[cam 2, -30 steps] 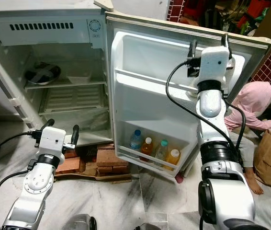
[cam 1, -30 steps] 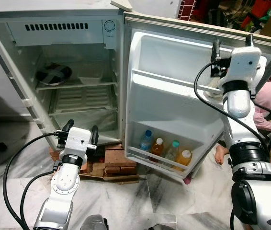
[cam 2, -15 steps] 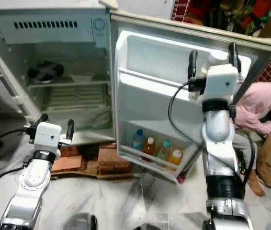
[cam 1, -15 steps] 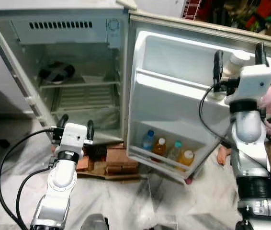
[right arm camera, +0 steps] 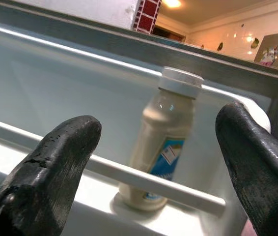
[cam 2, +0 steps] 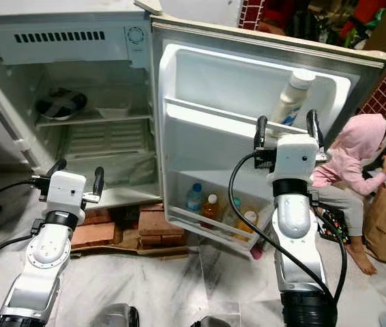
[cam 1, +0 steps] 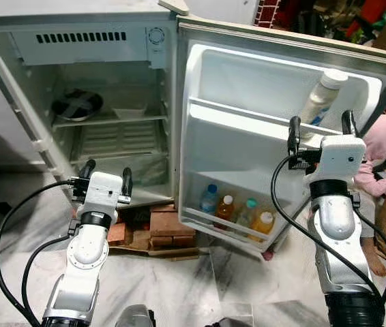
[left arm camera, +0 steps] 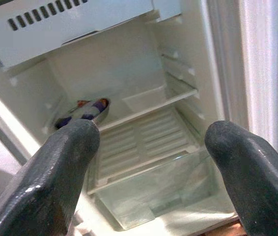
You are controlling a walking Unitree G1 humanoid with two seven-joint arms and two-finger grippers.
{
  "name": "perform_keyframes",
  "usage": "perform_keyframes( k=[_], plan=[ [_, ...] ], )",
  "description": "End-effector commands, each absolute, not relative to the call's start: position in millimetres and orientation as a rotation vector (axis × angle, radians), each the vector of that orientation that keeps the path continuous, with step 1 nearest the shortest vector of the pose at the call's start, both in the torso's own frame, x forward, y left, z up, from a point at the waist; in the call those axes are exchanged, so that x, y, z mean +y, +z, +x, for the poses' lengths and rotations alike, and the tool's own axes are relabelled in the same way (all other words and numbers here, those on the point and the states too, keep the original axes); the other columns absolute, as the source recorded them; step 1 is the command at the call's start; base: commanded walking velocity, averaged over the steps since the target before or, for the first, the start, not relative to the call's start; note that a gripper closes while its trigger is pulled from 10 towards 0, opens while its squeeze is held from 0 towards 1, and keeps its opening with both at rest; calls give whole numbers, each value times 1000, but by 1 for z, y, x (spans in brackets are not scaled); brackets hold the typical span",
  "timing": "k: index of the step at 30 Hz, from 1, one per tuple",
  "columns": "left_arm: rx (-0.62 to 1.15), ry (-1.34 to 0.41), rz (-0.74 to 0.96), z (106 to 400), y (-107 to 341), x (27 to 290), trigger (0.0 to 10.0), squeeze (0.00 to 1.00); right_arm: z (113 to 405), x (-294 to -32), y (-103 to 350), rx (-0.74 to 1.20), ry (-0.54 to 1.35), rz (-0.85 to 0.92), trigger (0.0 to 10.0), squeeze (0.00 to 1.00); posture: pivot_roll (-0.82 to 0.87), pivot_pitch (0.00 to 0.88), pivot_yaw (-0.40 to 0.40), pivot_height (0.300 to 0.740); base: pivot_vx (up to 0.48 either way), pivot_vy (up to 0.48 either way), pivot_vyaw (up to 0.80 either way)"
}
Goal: Restocking fridge
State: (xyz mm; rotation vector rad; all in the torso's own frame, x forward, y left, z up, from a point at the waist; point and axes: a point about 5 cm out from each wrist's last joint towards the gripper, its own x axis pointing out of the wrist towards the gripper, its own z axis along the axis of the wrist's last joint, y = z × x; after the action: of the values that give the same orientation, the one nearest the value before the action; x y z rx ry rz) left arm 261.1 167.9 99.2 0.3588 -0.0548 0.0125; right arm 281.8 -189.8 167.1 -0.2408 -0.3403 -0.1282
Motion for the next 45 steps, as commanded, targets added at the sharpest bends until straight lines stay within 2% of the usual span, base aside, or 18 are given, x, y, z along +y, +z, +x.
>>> perform_keyframes(
  k=[1, 2, 3, 4, 5, 8, 18, 23, 25, 29, 37, 45],
  plan=[
    [-67, 12, 364, 263, 103, 166, 10000, 0, 281, -190, 168, -334, -124, -227, 10000, 580, 94, 49, -47, 740, 0, -300, 0],
    [-66, 14, 364, 262, 103, 166, 10000, 0, 281, -189, 167, -326, -102, -198, 10000, 435, 95, 49, -47, 740, 0, -352, 0],
    [-66, 14, 364, 262, 103, 166, 10000, 0, 281, -189, 167, -326, -102, -198, 10000, 435, 95, 49, -47, 740, 0, -352, 0],
    [-66, 18, 363, 262, 103, 167, 10000, 0, 281, -182, 164, -313, -33, -151, 10000, 184, 94, 50, -48, 740, 0, -379, 0],
    [-65, 18, 362, 262, 103, 167, 10000, 0, 281, -178, 162, -302, 10, -126, 10000, 0, 95, 50, -47, 740, 0, -480, 0],
    [-64, 18, 362, 262, 103, 167, 10000, 0, 279, -172, 159, -289, 68, -91, 10000, 0, 93, 52, -47, 740, 0, -480, 0],
    [-64, 19, 362, 262, 103, 167, 10000, 0, 277, -172, 155, -272, 65, -94, 10000, 0, 93, 52, -47, 740, 0, -480, 0],
    [-57, 20, 367, 261, 100, 168, 10000, 0, 274, -155, 140, -177, 308, -19, 10000, 0, 95, 51, -48, 740, 0, -480, 0],
    [-55, 20, 367, 260, 99, 167, 10000, 0, 272, -147, 130, -75, 505, 31, 10000, 0, 96, 49, -49, 740, 0, -480, 0],
    [-51, 20, 367, 259, 98, 167, 10000, 0, 273, -151, 126, -37, 580, -2, 10000, 0, 104, 49, -53, 740, 0, -480, 0],
    [-27, 54, 379, 254, 94, 172, 10000, 0, 292, -165, 136, -87, 561, -93, 10000, 0, 119, 54, -62, 740, 0, -480, 561],
    [-4, 139, 386, 255, 94, 184, 10000, 0, 315, -160, 150, -154, 383, -140, 10000, 0, 119, 60, -56, 740, 0, -102, 462]
  ],
)
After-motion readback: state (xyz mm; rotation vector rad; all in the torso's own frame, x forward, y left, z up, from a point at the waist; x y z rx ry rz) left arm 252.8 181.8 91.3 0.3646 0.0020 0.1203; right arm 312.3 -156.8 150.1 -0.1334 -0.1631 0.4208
